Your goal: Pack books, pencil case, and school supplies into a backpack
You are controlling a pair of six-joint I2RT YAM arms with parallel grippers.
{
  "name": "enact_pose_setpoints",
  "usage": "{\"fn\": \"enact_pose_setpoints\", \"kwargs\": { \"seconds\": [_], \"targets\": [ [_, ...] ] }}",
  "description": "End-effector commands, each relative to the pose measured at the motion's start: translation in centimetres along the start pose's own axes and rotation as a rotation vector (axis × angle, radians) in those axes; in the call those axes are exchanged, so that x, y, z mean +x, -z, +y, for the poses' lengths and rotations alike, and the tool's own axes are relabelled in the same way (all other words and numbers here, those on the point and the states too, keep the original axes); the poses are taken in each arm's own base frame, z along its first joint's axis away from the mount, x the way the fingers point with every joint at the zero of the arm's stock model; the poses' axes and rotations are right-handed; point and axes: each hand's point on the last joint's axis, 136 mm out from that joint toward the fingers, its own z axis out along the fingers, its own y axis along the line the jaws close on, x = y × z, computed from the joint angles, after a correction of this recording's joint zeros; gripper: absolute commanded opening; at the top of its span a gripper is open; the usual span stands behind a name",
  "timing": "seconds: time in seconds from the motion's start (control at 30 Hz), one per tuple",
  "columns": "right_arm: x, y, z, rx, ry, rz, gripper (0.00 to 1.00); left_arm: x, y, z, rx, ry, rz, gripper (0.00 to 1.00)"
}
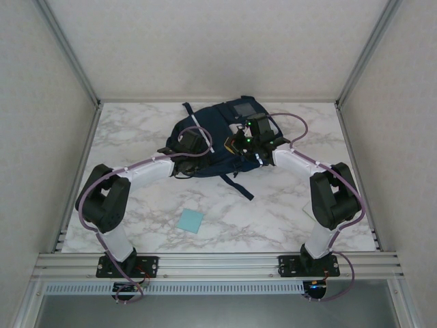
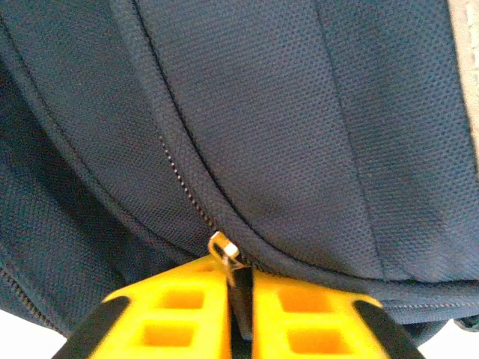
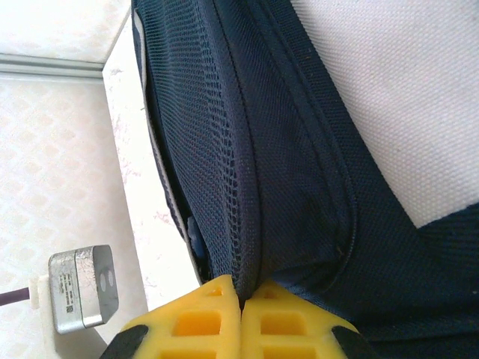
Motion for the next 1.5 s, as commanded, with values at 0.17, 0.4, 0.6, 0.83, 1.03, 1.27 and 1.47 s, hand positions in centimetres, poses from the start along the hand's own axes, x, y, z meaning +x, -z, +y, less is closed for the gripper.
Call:
{"fn": "enact_pose_setpoints", "kwargs": {
  "seconds": [0.17,0.4,0.6,0.83,1.03,1.27,1.47],
  "targets": [
    [-2.4,2.6,3.8,-0.117,0.109,-0.059,0.0,-1.1,1.9,2.4,-0.1,-0.155,0.005,0.0],
    [-2.9,2.7,2.6,-0.04,0.271,-0.018,0.0,-0.4,4.8,5.4,-0.236,-0.434,0.118,0.0],
    [-3.6,2.5,0.2,0.061,0.348,0.05,0.0,1.3,6.2,4.4,-0.132,-0.578,0.215,0.0],
    [-7.0,2.4,-2.1,0.12,0.362,0.032,0.0,5.1,8.8,1.2,0.025,-0.658,0.282,0.0],
    [-9.8,1.0,-2.1,0.143,0.32,0.009,0.0,6.5,9.4,-3.3,0.153,-0.642,0.298,0.0],
    [-9.8,1.7,-1.1,0.104,0.165,-0.031,0.23,5.5,8.2,-9.5,0.253,-0.572,0.297,0.0],
    [-7.3,5.1,-3.0,0.141,0.089,-0.094,0.42,4.9,5.6,-8.8,0.143,-0.574,0.275,0.0]
  ]
}}
